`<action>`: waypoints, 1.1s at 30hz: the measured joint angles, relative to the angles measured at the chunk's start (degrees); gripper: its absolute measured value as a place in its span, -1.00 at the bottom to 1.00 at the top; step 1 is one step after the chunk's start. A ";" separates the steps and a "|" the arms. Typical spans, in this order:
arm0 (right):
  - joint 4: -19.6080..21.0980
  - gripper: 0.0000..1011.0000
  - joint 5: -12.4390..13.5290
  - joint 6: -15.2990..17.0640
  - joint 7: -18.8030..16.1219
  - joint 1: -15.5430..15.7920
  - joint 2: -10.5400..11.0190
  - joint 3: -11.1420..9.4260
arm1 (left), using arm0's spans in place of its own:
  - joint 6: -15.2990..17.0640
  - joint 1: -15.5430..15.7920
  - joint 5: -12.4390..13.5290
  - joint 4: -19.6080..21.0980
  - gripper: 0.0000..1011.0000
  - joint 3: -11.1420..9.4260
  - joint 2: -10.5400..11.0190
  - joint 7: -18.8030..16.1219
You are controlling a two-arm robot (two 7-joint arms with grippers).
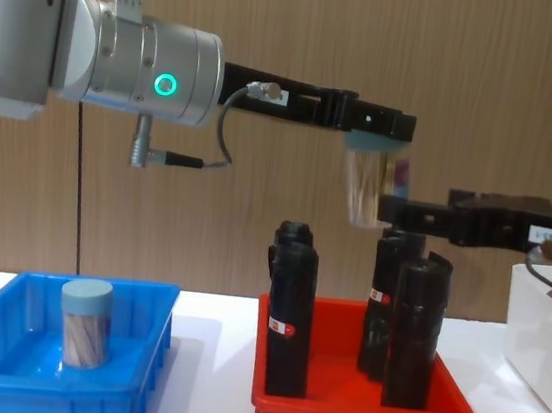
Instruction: Pick the cotton swabs from the blue box and place them into the white box.
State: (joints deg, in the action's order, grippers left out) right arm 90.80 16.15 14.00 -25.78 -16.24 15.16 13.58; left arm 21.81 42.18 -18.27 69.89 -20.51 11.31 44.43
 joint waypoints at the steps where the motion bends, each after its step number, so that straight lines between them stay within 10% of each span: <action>1: -0.39 0.98 0.12 0.19 -0.43 -0.45 -0.19 0.09 | 0.00 0.00 0.00 0.00 0.32 0.00 0.00 0.01; 33: -9.42 0.98 -2.34 -0.65 -3.84 -8.04 -3.49 1.89 | -0.01 0.04 -0.01 0.00 0.32 0.00 0.00 0.02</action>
State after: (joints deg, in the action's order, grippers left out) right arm 81.38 13.81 13.35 -29.62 -24.28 11.68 15.47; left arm 21.80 42.21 -18.28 69.89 -20.51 11.31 44.46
